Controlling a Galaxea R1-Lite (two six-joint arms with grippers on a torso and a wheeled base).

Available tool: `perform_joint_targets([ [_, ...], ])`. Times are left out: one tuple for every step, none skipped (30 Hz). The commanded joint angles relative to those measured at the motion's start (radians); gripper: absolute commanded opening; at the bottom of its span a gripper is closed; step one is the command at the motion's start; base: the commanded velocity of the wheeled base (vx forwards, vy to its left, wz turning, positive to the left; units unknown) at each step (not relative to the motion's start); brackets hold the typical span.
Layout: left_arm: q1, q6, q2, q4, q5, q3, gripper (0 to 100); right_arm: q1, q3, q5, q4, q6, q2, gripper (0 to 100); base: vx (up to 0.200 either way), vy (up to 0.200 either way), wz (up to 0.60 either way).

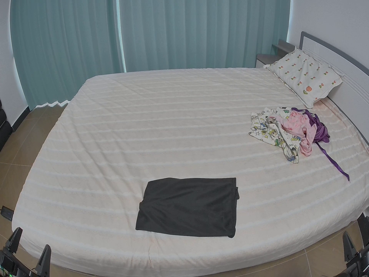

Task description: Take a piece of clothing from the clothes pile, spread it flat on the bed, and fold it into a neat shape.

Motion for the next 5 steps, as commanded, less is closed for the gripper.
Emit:
perform_joint_targets([
  [0.000,0.000,-0.010,0.000,0.001,0.016,100,0.000,0.018,0.000,0.000,-0.002,-0.013,100,0.000,0.000,0.00],
  [0.000,0.000,-0.010,0.000,0.001,0.016,100,0.003,0.018,0.000,0.000,-0.002,-0.013,100,0.000,0.000,0.00],
  [0.000,0.000,-0.010,0.000,0.000,0.016,100,0.000,0.018,0.000,0.000,-0.001,-0.013,100,0.000,0.000,0.00],
  [-0.001,0.000,-0.010,0.000,0.000,0.016,100,0.000,0.018,0.000,0.000,-0.002,-0.013,100,0.000,0.000,0.00],
  [0.000,0.000,-0.010,0.000,0.000,0.016,100,0.003,0.018,0.000,0.000,-0.002,-0.013,100,0.000,0.000,0.00],
])
